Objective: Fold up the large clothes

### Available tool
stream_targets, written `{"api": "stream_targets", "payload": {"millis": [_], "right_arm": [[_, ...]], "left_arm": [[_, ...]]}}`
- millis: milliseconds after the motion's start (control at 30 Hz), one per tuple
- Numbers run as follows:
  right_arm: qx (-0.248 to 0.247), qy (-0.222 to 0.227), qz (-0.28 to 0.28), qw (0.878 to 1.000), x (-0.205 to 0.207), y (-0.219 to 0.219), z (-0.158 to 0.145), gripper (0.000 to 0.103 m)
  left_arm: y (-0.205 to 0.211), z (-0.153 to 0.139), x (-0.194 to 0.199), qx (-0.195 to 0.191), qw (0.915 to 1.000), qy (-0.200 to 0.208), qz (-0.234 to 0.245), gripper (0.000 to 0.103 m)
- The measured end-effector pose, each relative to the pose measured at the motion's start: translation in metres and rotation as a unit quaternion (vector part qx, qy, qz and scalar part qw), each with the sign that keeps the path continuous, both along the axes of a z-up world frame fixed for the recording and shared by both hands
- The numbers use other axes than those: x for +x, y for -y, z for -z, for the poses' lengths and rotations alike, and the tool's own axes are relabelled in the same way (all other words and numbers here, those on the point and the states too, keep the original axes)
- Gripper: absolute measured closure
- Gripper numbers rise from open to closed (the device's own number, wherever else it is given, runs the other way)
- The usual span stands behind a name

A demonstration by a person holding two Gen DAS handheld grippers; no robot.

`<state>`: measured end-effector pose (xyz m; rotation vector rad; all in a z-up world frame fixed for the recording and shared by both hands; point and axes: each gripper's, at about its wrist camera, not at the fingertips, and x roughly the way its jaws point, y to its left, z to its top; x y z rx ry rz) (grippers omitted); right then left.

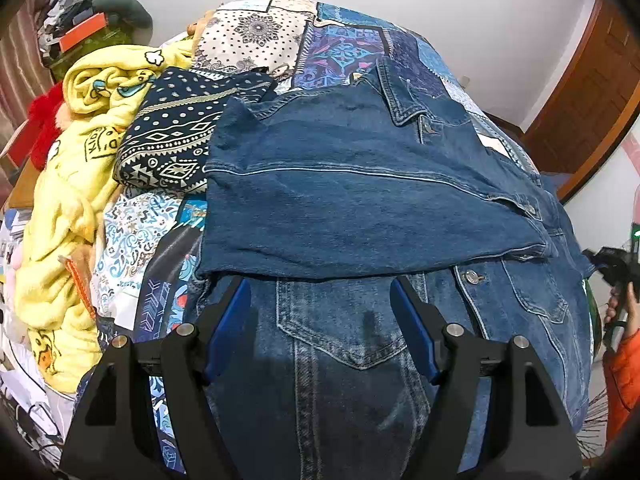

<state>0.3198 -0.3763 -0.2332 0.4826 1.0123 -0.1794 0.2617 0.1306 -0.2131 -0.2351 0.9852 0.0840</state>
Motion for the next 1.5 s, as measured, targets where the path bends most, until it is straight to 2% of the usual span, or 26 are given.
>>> {"api": "stream_targets", "payload": {"millis": [200,367,567,733,933,1100,1300,1400,1467,1500], "right_arm": [[-0.002,0.087,-0.040,0.995,-0.008,-0.022,-0.077,0.097],[0.000,0.155,-0.111,0.982,-0.004,-0.073,-0.141,0.097],[0.040,0.190,-0.203,0.960,-0.004,-0.155,-0.170,0.097],[0.049,0.178,-0.281,0.942,-0.007,-0.225,-0.154,0.097],[0.052,0.101,-0.342,0.933,-0.012,-0.281,-0.092,0.097],[0.043,0.035,-0.363,0.930,-0.020,-0.300,-0.051,0.097],[0.027,-0.021,-0.373,0.927,-0.030,-0.301,-0.027,0.096],[0.038,-0.050,-0.382,0.922,-0.034,-0.294,-0.023,0.089],[0.055,-0.056,-0.387,0.919,-0.037,-0.286,-0.024,0.078],[0.064,-0.058,-0.390,0.917,-0.040,-0.281,-0.026,0.068]], "left_arm": [[-0.004,-0.002,-0.007,-0.013,0.9999,0.008,-0.005,0.032],[-0.004,-0.005,-0.016,0.001,0.9999,0.016,0.003,0.032],[-0.013,-0.004,-0.031,-0.002,0.9998,0.018,0.005,0.032],[-0.026,-0.001,-0.043,0.003,0.9999,0.015,-0.007,0.032],[-0.040,0.001,-0.053,-0.006,0.9998,0.013,-0.017,0.032],[-0.040,0.003,-0.054,0.000,0.9998,0.010,-0.015,0.032],[-0.022,-0.001,-0.046,0.013,0.9998,0.011,0.009,0.032],[-0.007,-0.008,-0.039,0.017,0.9993,0.017,0.028,0.032],[0.005,-0.014,-0.031,0.019,0.9987,0.021,0.044,0.032],[0.011,-0.017,-0.027,0.021,0.9982,0.023,0.052,0.032]]}}
